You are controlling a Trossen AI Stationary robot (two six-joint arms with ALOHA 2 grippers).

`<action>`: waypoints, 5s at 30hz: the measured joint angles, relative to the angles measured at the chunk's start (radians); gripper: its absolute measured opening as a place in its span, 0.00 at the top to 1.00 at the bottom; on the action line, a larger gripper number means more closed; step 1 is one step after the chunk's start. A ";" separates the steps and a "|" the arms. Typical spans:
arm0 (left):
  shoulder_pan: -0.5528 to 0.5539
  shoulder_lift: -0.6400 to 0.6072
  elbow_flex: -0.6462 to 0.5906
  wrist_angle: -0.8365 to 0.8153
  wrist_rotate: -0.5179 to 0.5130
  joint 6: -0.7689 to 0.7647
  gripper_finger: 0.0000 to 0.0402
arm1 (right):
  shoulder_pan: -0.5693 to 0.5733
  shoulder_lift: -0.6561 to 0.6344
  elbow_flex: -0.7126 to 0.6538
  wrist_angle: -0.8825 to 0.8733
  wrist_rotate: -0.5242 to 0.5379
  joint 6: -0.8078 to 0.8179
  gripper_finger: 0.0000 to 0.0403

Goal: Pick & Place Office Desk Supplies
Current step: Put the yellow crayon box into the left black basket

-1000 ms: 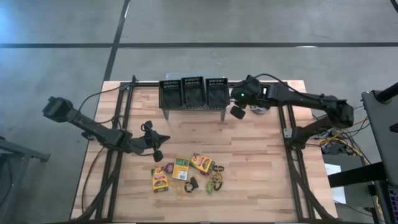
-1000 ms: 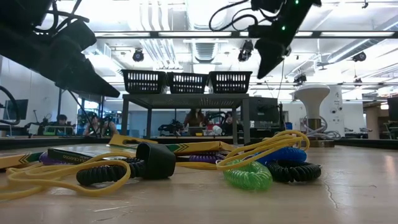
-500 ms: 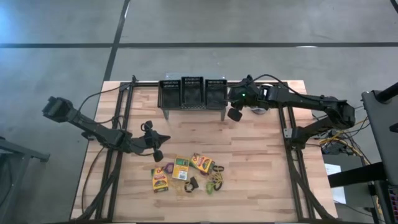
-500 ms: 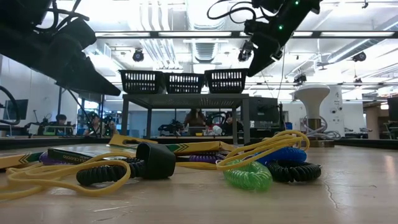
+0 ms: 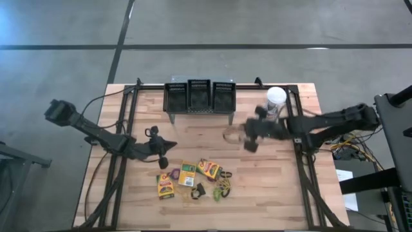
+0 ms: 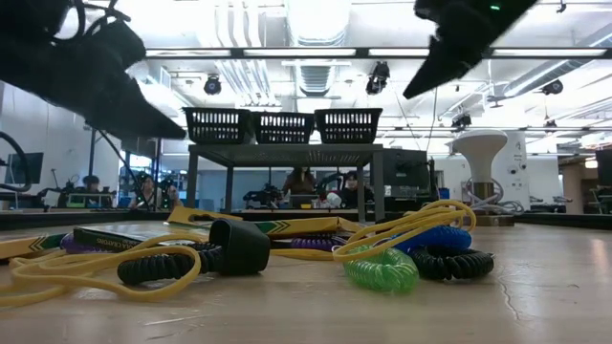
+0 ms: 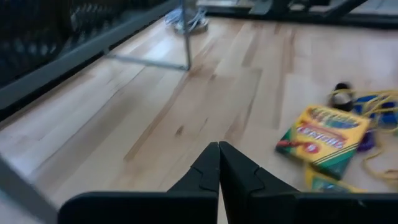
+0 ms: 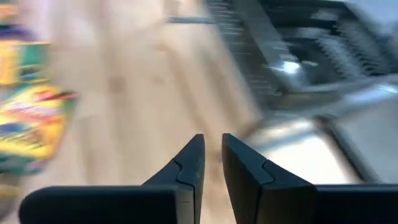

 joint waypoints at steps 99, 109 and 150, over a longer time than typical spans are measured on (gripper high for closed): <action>0.439 0.105 1.073 -1.001 -0.076 0.792 1.00 | 0.094 0.716 -0.144 1.176 -0.063 -0.225 0.67; 0.777 0.181 0.990 -0.886 0.176 0.941 1.00 | 0.092 0.716 -0.144 1.175 -0.063 -0.239 0.68; 0.272 0.221 0.784 -0.870 0.315 0.441 0.98 | 0.098 0.706 -0.144 1.139 -0.074 -0.213 0.68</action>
